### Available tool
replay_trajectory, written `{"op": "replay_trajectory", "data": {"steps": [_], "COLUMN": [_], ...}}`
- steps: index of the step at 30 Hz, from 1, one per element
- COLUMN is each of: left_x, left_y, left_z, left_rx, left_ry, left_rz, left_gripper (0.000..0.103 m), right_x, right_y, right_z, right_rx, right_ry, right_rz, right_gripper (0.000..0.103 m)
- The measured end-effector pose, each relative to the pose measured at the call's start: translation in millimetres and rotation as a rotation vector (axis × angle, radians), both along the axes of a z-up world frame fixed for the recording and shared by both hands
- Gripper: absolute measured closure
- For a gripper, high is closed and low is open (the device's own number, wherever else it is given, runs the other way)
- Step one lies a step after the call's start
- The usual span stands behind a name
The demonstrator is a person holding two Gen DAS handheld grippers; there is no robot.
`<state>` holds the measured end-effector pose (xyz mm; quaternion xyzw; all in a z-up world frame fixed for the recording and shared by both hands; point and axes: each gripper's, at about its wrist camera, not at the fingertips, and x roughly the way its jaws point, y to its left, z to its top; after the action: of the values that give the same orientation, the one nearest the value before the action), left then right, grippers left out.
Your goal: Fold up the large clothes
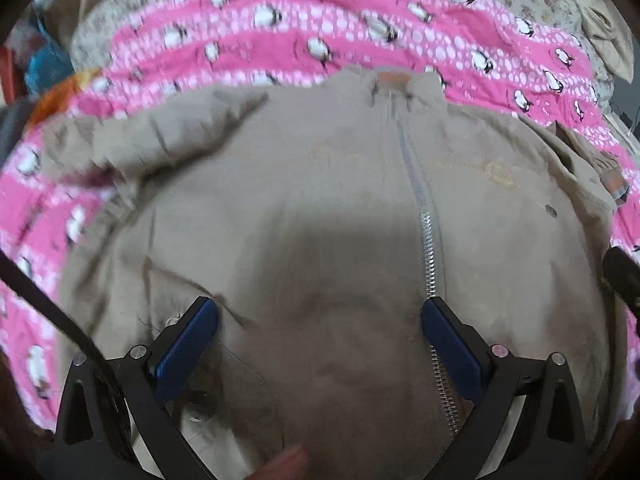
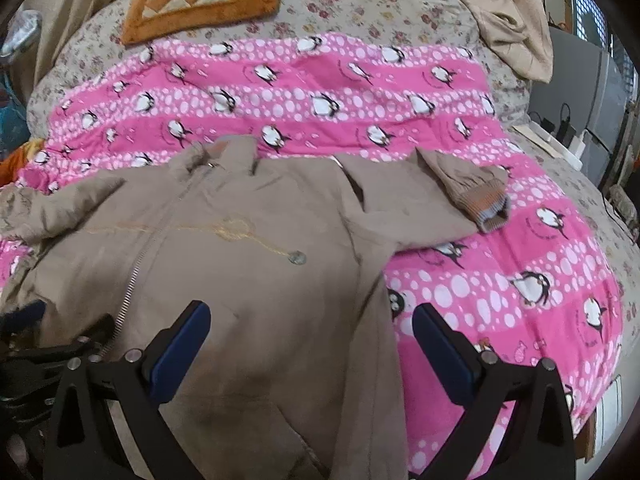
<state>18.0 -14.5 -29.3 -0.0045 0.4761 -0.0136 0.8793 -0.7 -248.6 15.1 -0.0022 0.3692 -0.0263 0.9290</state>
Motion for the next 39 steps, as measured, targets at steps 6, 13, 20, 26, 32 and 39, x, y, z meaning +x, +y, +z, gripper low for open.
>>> {"op": "replay_trajectory", "data": {"steps": [6,13,20,26,32,39], "left_x": [-10.6,-9.2,21.7,62.8,72.9,88.1], "left_y": [-0.4,3.3,21.1,25.0,11.6,-2.2], "left_z": [-0.9,7.9,55.5,73.6,50.9,-0.3], "left_rx": [0.023,0.019,0.105,0.178,0.120,0.130], "left_ry": [-0.031,-0.025,-0.124,-0.172,-0.180,-0.040], "left_rz": [-0.063,-0.054,-0.020,-0.024,0.008,-0.037], "left_gripper": [0.014,0.017,0.018,0.018,0.018,0.018], "right_x": [3.3,5.5,47.8,82.6,89.4,115.4], "right_y": [3.5,-2.6,10.1,19.9,24.9,10.4], "right_z": [-2.9,-0.9,36.9,19.8,2.1,-51.2], "right_rx": [0.026,0.033,-0.014,-0.009,-0.029,0.059], "right_ry": [0.018,0.015,-0.070,-0.071,-0.022,0.270], "right_rz": [0.033,0.010,0.079,0.132,0.125,0.063], "right_gripper": [0.000,0.000,0.000,0.000,0.000,0.000]}}
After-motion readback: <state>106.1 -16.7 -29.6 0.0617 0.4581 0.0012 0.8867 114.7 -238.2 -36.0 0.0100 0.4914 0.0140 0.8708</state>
